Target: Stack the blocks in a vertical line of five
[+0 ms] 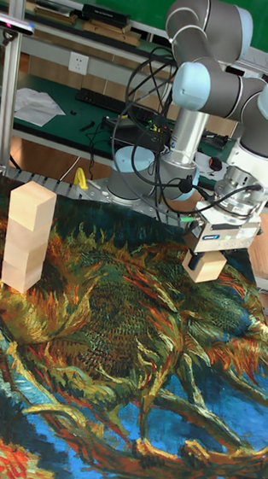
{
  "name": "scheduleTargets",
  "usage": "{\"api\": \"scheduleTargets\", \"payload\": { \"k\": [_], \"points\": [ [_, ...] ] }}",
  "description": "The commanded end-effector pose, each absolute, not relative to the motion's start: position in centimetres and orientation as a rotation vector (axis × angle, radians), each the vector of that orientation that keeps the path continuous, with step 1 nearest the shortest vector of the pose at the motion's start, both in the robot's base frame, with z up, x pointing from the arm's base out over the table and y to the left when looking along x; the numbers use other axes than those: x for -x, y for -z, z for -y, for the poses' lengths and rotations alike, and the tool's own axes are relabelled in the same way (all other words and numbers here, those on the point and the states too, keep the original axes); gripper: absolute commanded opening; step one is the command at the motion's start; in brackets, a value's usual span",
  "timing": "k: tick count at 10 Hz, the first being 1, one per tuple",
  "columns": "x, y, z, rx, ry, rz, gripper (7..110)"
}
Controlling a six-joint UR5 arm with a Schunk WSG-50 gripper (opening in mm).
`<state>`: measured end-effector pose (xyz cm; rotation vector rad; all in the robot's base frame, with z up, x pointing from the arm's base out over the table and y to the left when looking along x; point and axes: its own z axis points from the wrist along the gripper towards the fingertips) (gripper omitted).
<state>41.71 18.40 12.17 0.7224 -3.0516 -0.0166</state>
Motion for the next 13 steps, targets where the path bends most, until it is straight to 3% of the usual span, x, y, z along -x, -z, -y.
{"api": "scheduleTargets", "payload": {
  "k": [1, 10, 11, 13],
  "points": [
    [-41.1, -12.3, -18.3, -0.641, 0.02, 3.044, 7],
    [-42.4, -12.3, -17.0, -0.553, -0.076, 3.102, 7],
    [-42.4, -12.3, -17.8, -0.549, -0.026, 3.109, 7],
    [-41.9, -12.4, -15.9, -0.586, -0.138, 3.064, 7]
  ]
}}
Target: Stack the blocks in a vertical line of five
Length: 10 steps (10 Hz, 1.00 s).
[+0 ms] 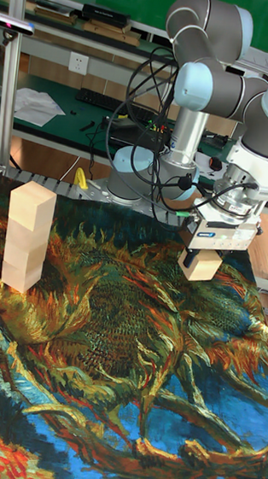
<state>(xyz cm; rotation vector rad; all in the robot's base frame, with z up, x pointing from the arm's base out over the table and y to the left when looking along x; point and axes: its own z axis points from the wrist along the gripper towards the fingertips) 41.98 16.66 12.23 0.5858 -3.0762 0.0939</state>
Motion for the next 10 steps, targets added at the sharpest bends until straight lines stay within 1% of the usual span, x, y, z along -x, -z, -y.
{"api": "scheduleTargets", "payload": {
  "k": [1, 2, 3, 6, 8, 9, 10],
  "points": [
    [-41.8, -12.4, -16.4, -0.584, -0.104, 3.067, 7],
    [-41.8, -12.3, -17.1, -0.578, -0.064, 3.074, 7],
    [-41.9, -12.4, -16.5, -0.573, -0.098, 3.072, 7],
    [-41.9, -12.4, -16.5, -0.575, -0.098, 3.071, 7],
    [-42.1, -12.5, -19.3, -0.655, 0.067, 3.087, 7],
    [-42.2, -13.2, -19.1, -0.659, 0.056, 3.083, 7],
    [-42.3, -14.8, -18.5, -0.649, 0.03, 3.072, 7]
  ]
}}
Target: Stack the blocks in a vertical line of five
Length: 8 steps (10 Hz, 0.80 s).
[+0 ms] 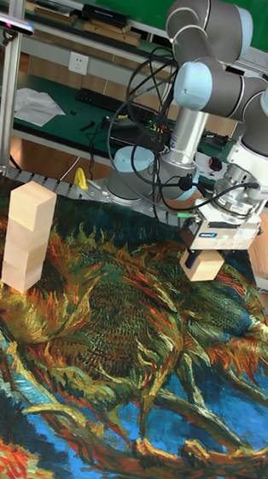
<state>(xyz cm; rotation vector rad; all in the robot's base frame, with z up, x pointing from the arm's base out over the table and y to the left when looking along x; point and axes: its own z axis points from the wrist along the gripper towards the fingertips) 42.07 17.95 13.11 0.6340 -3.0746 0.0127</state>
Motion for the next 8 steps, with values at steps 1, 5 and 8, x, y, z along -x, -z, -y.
{"api": "scheduleTargets", "payload": {
  "k": [1, 5, 8],
  "points": [
    [-42.4, -16.7, -18.1, -0.656, 0.037, 3.057, 7],
    [-44.4, -24.5, -13.9, -0.801, 0.099, 3.011, 7],
    [-45.0, -28.7, -6.9, -1.013, 0.087, 2.937, 7]
  ]
}}
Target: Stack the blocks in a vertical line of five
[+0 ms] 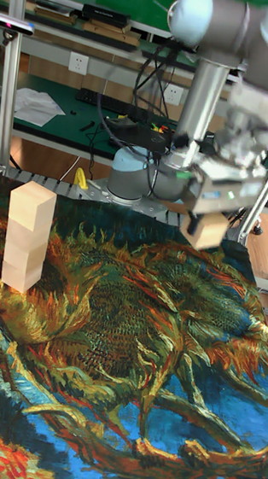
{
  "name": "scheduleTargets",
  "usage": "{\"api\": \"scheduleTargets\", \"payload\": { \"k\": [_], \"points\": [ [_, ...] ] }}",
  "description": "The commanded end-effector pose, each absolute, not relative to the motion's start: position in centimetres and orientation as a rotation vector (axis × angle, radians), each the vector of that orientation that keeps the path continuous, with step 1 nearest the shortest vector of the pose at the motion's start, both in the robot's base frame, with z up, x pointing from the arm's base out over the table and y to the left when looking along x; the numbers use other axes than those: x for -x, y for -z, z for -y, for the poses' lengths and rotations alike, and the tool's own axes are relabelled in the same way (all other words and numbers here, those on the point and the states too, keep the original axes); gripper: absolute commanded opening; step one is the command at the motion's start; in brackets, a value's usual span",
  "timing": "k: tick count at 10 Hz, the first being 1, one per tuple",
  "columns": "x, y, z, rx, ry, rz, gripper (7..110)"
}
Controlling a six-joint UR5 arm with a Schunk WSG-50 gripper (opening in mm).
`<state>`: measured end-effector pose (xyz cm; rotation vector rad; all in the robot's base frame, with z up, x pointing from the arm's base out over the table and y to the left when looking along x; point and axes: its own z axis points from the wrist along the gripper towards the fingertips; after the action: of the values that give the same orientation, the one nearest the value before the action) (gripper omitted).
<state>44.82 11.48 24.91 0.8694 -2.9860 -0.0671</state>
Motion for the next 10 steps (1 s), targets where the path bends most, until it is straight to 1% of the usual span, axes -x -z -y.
{"api": "scheduleTargets", "payload": {
  "k": [1, 4, 5, 7, 8, 10],
  "points": [
    [-44.9, -28.8, -5.0, -1.05, 0.072, 2.921, 7],
    [-44.3, -26.0, -0.6, -1.085, -0.029, 2.917, 7],
    [-44.1, -25.9, -0.2, -1.093, -0.043, 2.912, 7],
    [-42.9, -26.5, -1.9, -1.063, 0.052, 2.872, 7],
    [-42.6, -26.5, -3.3, -1.042, 0.14, 2.885, 7],
    [-43.2, -26.7, -5.1, -0.827, 0.231, 2.987, 7]
  ]
}}
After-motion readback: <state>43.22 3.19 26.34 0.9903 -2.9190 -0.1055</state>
